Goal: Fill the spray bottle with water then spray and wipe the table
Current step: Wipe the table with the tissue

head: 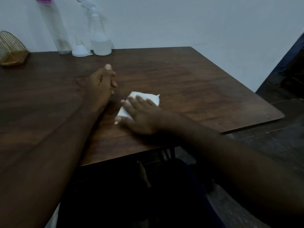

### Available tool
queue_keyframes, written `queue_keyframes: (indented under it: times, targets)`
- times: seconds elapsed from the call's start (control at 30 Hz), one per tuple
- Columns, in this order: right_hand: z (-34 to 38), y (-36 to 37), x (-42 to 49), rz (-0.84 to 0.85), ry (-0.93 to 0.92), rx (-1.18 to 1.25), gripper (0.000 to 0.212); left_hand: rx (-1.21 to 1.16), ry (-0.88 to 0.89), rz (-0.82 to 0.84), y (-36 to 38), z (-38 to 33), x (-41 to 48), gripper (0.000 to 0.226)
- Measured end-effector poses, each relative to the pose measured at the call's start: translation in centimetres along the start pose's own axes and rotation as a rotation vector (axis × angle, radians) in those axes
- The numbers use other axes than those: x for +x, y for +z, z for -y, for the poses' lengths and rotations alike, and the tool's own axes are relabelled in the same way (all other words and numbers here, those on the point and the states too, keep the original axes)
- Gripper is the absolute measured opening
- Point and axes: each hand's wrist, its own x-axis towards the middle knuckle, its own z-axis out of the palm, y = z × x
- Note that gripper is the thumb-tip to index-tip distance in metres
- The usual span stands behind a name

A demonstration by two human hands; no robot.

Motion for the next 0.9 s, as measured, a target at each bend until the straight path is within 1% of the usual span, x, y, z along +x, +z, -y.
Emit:
queue_keyframes:
  times: [0.07,0.17,0.23,0.27,0.33,0.4,0.43,0.47,0.53,0.57,0.6,0.63,0.67,0.73,0.77,0.8,0.83,0.87,0.9]
  targets:
    - [-4.9,-0.4,0.1,0.006,0.142,-0.010,0.082,0.040,0.012,0.036,0.0,-0.1,0.0,0.045]
    - [-11.9,-0.9,-3.6,-0.014,0.455,-0.019,0.095,0.093,0.041,0.106,0.3,-0.1,-0.2,0.046]
    - [-11.9,-0.4,-7.2,-0.010,0.577,-0.001,0.097,0.108,0.055,0.131,0.5,0.0,0.0,0.046]
    - [-10.7,0.2,-8.7,-0.003,0.557,-0.003,0.100,0.119,0.059,0.145,0.6,0.0,0.0,0.046]
    - [-6.9,0.8,-10.7,0.005,0.372,0.005,0.100,0.152,0.065,0.177,0.6,0.1,0.1,0.047]
    - [-5.7,0.8,-10.7,-0.041,0.143,-0.016,0.092,0.169,0.065,0.196,0.6,0.2,0.1,0.047]
    - [-6.7,0.5,-9.7,-0.085,0.076,-0.002,0.085,0.159,0.061,0.185,0.5,0.1,0.0,0.046]
    - [-8.1,0.2,-8.4,-0.112,0.075,-0.022,0.081,0.139,0.054,0.162,0.4,0.1,0.0,0.045]
    - [-11.3,-0.7,-5.1,-0.064,0.374,0.039,0.080,0.097,0.034,0.080,0.3,0.0,-0.1,0.042]
    - [-12.0,-1.0,-3.5,-0.039,0.478,0.050,0.082,0.078,0.023,0.032,0.3,0.0,-0.1,0.042]
    - [-11.4,-0.9,-2.1,-0.050,0.468,0.049,0.085,0.057,0.014,-0.014,0.2,-0.1,0.0,0.041]
    - [-9.5,-0.8,-1.3,-0.067,0.390,0.037,0.088,0.033,0.005,-0.050,0.2,-0.1,0.2,0.041]
    - [-7.3,-0.3,-0.9,-0.080,0.273,0.053,0.089,0.012,0.002,-0.078,0.2,-0.1,0.2,0.041]
    - [-2.8,0.1,-1.1,-0.038,-0.011,0.047,0.084,-0.010,0.000,-0.125,0.2,0.0,0.5,0.041]
    - [-1.9,0.0,-1.0,-0.004,-0.116,0.009,0.080,-0.014,-0.005,-0.142,0.1,0.0,0.5,0.041]
    - [-2.2,-0.4,-0.2,0.010,-0.182,-0.026,0.077,-0.018,-0.011,-0.154,0.0,0.1,0.6,0.042]
    - [-3.5,-0.8,1.2,0.012,-0.179,-0.037,0.074,-0.024,-0.017,-0.156,0.0,0.2,0.6,0.042]
    - [-5.3,-1.3,2.9,0.001,-0.109,-0.040,0.075,-0.026,-0.018,-0.157,-0.1,0.2,0.7,0.043]
    - [-7.4,-2.1,4.5,-0.036,0.009,-0.042,0.079,-0.027,-0.020,-0.154,-0.1,0.2,0.7,0.043]
